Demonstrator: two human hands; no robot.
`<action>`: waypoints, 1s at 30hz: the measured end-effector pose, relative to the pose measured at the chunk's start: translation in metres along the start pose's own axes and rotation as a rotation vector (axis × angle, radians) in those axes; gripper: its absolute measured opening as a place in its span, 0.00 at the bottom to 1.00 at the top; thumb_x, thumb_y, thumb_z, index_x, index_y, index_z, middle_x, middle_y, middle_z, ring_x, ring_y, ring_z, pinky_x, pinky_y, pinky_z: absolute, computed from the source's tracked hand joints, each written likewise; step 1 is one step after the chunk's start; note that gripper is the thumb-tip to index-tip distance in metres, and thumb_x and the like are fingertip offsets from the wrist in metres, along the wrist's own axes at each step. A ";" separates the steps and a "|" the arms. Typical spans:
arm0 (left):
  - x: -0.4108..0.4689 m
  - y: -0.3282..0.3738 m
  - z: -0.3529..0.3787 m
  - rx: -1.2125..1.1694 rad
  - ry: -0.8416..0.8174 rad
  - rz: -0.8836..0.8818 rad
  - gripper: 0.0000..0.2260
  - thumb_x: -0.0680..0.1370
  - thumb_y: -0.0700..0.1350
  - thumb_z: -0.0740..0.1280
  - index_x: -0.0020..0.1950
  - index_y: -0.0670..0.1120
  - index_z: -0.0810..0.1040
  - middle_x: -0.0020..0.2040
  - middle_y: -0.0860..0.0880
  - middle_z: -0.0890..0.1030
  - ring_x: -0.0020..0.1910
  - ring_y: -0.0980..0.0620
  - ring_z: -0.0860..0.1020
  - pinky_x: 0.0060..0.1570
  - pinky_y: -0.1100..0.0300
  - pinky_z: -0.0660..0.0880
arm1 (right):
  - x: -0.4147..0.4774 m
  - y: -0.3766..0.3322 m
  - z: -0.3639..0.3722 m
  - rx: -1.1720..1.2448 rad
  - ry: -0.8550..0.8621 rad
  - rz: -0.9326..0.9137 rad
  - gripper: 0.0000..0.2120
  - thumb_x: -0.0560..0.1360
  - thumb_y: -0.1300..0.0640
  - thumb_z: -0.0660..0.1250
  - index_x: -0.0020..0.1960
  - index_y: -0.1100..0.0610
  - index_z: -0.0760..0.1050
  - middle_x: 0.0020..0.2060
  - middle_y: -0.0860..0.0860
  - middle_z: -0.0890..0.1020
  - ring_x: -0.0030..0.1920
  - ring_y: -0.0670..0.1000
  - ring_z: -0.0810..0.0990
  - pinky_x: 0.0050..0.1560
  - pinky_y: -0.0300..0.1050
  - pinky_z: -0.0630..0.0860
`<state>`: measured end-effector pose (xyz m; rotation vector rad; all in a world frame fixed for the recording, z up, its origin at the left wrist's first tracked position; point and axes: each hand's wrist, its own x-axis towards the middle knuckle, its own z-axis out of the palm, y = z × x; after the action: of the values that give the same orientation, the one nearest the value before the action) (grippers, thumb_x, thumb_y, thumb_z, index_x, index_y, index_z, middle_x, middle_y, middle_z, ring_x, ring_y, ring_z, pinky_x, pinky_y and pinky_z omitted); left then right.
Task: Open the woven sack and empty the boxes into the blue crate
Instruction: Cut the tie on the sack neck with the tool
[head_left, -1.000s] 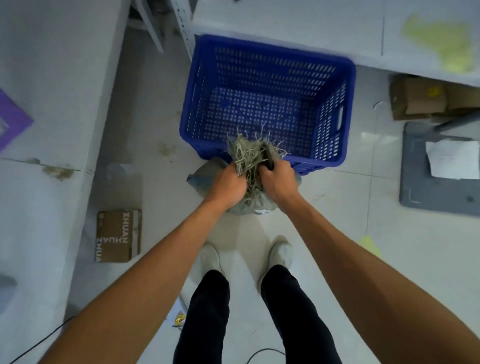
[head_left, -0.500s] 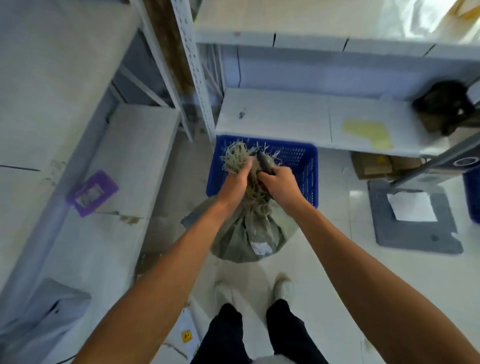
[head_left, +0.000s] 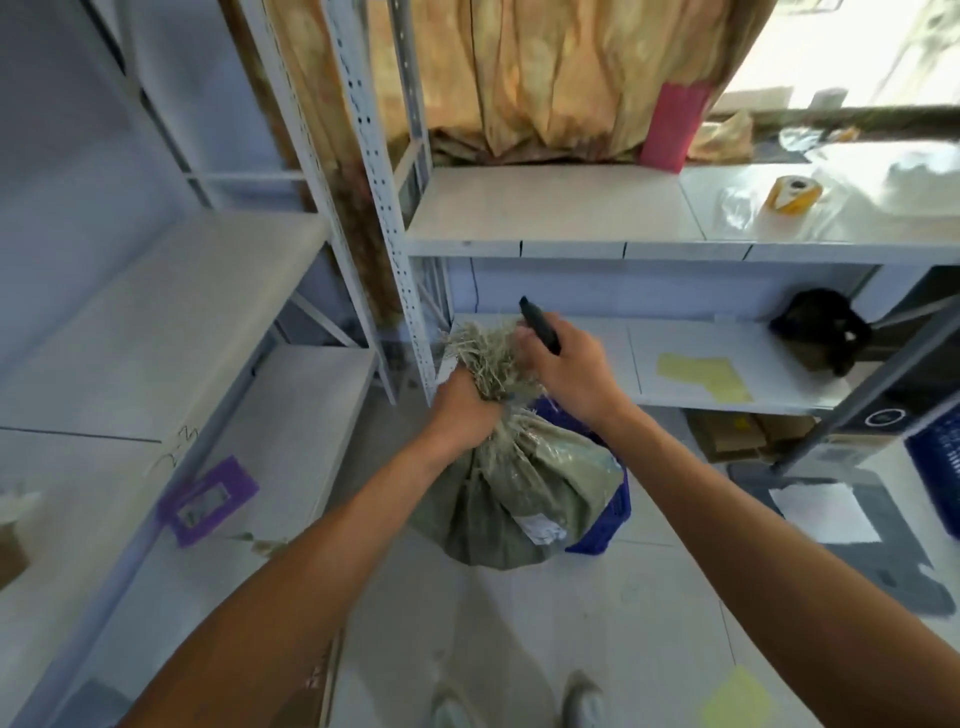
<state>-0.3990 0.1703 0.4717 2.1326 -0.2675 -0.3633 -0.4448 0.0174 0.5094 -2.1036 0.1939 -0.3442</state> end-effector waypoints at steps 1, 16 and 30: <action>-0.001 0.008 -0.002 -0.055 0.006 -0.005 0.18 0.73 0.45 0.71 0.63 0.49 0.78 0.54 0.51 0.83 0.57 0.48 0.80 0.57 0.51 0.79 | 0.000 -0.001 -0.005 -0.016 0.077 -0.016 0.12 0.81 0.47 0.62 0.54 0.56 0.76 0.37 0.54 0.82 0.35 0.56 0.79 0.36 0.51 0.73; 0.012 0.064 -0.040 -1.139 0.068 -0.166 0.19 0.82 0.53 0.56 0.46 0.43 0.82 0.46 0.40 0.82 0.45 0.40 0.82 0.54 0.46 0.79 | -0.045 0.025 0.021 0.002 0.059 0.054 0.11 0.76 0.48 0.67 0.55 0.52 0.76 0.45 0.50 0.80 0.43 0.52 0.78 0.45 0.50 0.75; -0.006 0.037 -0.062 -0.737 -0.009 -0.362 0.18 0.81 0.55 0.60 0.58 0.43 0.80 0.50 0.40 0.84 0.48 0.43 0.82 0.54 0.47 0.79 | -0.047 0.036 0.028 0.135 0.042 0.181 0.07 0.76 0.50 0.69 0.54 0.48 0.80 0.43 0.47 0.85 0.45 0.51 0.83 0.51 0.57 0.80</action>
<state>-0.3846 0.1999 0.5361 1.4394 0.2300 -0.5762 -0.4802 0.0335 0.4567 -1.9298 0.3732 -0.2847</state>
